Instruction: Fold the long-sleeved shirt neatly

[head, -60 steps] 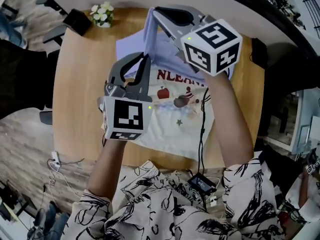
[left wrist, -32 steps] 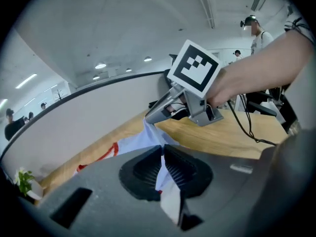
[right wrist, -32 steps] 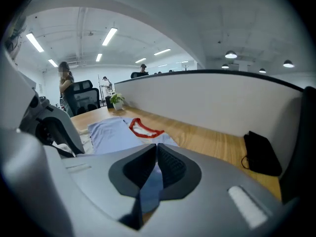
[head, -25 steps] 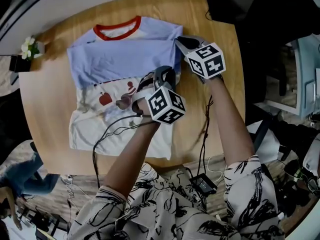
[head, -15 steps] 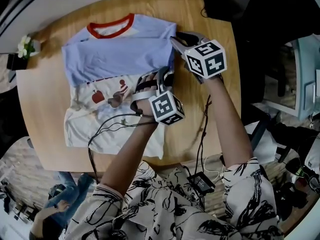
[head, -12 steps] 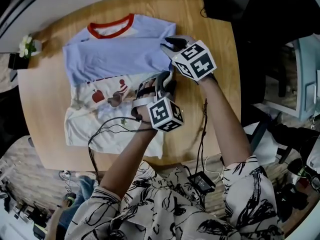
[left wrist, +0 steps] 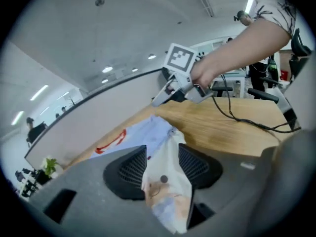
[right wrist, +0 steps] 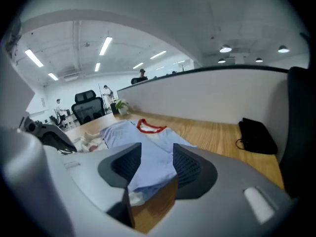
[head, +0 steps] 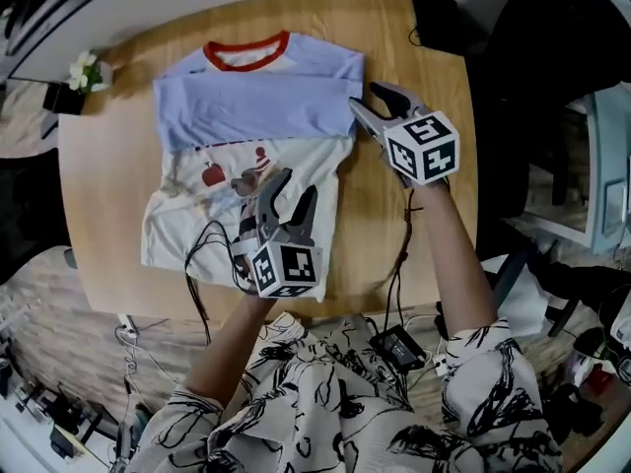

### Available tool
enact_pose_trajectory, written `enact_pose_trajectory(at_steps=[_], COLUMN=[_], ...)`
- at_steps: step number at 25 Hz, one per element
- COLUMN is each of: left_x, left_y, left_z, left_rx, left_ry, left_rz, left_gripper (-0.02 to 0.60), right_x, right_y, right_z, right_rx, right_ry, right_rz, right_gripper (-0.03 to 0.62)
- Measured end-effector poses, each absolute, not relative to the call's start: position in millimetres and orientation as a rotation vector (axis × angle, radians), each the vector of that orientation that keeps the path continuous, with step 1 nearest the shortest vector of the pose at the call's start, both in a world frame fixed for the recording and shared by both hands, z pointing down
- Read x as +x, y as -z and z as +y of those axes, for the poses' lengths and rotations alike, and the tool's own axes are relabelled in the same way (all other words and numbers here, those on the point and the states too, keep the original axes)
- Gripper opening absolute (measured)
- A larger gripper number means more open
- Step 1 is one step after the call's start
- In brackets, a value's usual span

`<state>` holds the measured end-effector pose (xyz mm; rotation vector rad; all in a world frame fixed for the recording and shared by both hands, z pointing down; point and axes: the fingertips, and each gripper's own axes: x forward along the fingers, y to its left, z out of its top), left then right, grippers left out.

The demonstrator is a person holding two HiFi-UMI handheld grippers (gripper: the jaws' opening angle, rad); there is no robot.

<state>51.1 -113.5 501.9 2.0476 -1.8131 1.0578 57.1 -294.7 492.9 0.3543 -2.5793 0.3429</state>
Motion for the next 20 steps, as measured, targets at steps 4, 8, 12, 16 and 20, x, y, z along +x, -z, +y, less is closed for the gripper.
enact_pose_trajectory(at_steps=[4, 8, 12, 16, 20], left_x=[3.5, -54.5, -114.7, -158.2, -182.1], left_y=[-458.8, -444.6, -429.6, -414.8, -401.0], left_z=[-65.9, -3.8, 57.9, 111.2, 150.1], left_rx=[2.003, 1.898, 1.810, 1.740, 1.747], left_ry=[-0.981, -0.946, -0.966, -0.957, -0.943], left_rz=[-1.993, -2.062, -2.122, -2.184, -2.206], left_gripper=[0.245, 0.268, 0.279, 0.281, 0.285], right_x=[94.4, 125.1, 141.9, 147.2, 157.8], right_y=[-430.8, -405.0, -429.9, -441.6, -457.0], right_z=[-249.3, -185.7, -124.5, -68.5, -18.2], right_rx=[0.543, 0.718, 0.814, 0.813, 0.863], right_ry=[-0.372, -0.504, -0.581, -0.584, -0.596], right_rz=[-2.723, -2.834, -2.718, -2.643, -2.556], right_gripper=[0.239, 0.262, 0.285, 0.313, 0.321])
